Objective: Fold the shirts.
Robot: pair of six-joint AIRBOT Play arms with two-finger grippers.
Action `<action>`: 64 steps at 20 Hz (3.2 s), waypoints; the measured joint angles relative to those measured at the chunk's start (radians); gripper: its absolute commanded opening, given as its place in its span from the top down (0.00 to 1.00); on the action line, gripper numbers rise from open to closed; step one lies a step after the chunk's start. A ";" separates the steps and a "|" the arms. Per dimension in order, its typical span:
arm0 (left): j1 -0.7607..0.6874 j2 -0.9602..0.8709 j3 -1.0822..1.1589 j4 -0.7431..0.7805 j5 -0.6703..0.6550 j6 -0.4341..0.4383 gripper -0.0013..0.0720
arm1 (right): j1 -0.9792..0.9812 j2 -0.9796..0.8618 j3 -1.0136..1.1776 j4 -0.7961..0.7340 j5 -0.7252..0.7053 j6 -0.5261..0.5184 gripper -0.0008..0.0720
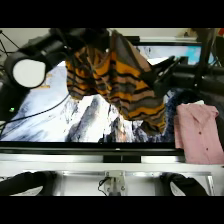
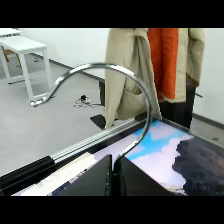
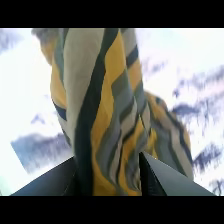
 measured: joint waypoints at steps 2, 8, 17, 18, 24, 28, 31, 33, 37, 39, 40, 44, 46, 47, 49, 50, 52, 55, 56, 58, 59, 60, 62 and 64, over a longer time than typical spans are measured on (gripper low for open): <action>0.012 0.018 0.000 0.000 -0.003 -0.045 0.92 | -0.001 0.003 0.002 0.075 -0.052 -0.048 0.67; 0.021 0.035 0.001 0.002 0.003 -0.178 0.63 | 0.000 0.005 0.002 0.187 -0.102 -0.151 0.92; 0.023 0.088 0.012 0.000 0.060 -0.043 0.09 | -0.001 0.005 0.017 0.132 -0.367 -0.146 0.92; 0.024 0.103 0.015 0.000 0.097 -0.017 0.09 | -0.002 0.005 0.026 0.079 -0.420 -0.125 0.92; 0.022 0.157 0.017 -0.001 0.174 0.055 0.15 | -0.163 -0.025 0.134 -0.342 -0.662 0.204 0.92; 0.022 0.166 0.017 0.000 0.114 0.065 0.15 | -0.401 -0.055 0.202 -0.449 -0.682 0.325 0.92; 0.022 0.168 0.017 0.000 0.064 0.066 0.15 | -0.594 -0.063 0.220 -0.481 -0.675 0.373 0.92; 0.021 0.168 0.016 0.000 0.024 0.067 0.15 | -0.717 -0.065 0.226 -0.489 -0.676 0.412 0.92; 0.021 0.168 0.016 0.000 -0.027 0.067 0.15 | -0.940 -0.066 0.230 -0.500 -0.645 0.464 0.92; 0.021 0.169 0.017 0.000 -0.037 0.067 0.15 | -1.023 -0.066 0.231 -0.502 -0.604 0.476 0.92; 0.021 0.169 0.017 0.000 -0.042 0.067 0.15 | -1.061 -0.067 0.231 -0.502 -0.591 0.479 0.92; 0.021 0.169 0.017 0.000 -0.051 0.067 0.15 | -1.191 -0.067 0.232 -0.503 -0.581 0.495 0.92; 0.021 0.169 0.017 0.000 -0.054 0.067 0.15 | -1.250 -0.067 0.232 -0.502 -0.589 0.507 0.92; 0.021 0.169 0.017 0.000 -0.055 0.067 0.15 | -1.281 -0.068 0.232 -0.502 -0.600 0.515 0.92; 0.021 0.169 0.017 0.000 -0.056 0.067 0.15 | -1.337 -0.073 0.232 -0.499 -0.616 0.525 0.92; 0.021 0.169 0.017 0.000 -0.056 0.067 0.15 | -1.366 -0.078 0.232 -0.496 -0.623 0.530 0.92; 0.021 0.169 0.017 0.000 -0.057 0.067 0.15 | -1.420 -0.089 0.232 -0.489 -0.633 0.536 0.92; 0.021 0.169 0.017 0.000 -0.081 0.067 0.15 | -1.494 -0.109 0.234 -0.476 -0.671 0.542 0.92; 0.021 0.169 0.017 0.000 -0.095 0.067 0.15 | -1.514 -0.116 0.235 -0.473 -0.683 0.542 0.92; 0.021 0.169 0.017 0.000 -0.126 0.067 0.15 | -1.551 -0.130 0.235 -0.468 -0.694 0.539 0.92; 0.021 0.169 0.017 0.000 -0.138 0.067 0.15 | -1.567 -0.139 0.235 -0.466 -0.699 0.537 0.92; 0.021 0.169 0.016 0.000 -0.149 0.067 0.15 | -1.581 -0.145 0.235 -0.464 -0.707 0.533 0.92; 0.021 0.169 0.017 0.000 -0.161 0.067 0.15 | -1.611 -0.157 0.235 -0.462 -0.713 0.533 0.92; 0.021 0.169 0.017 0.000 -0.168 0.067 0.15 | -1.650 -0.164 0.235 -0.459 -0.713 0.533 0.92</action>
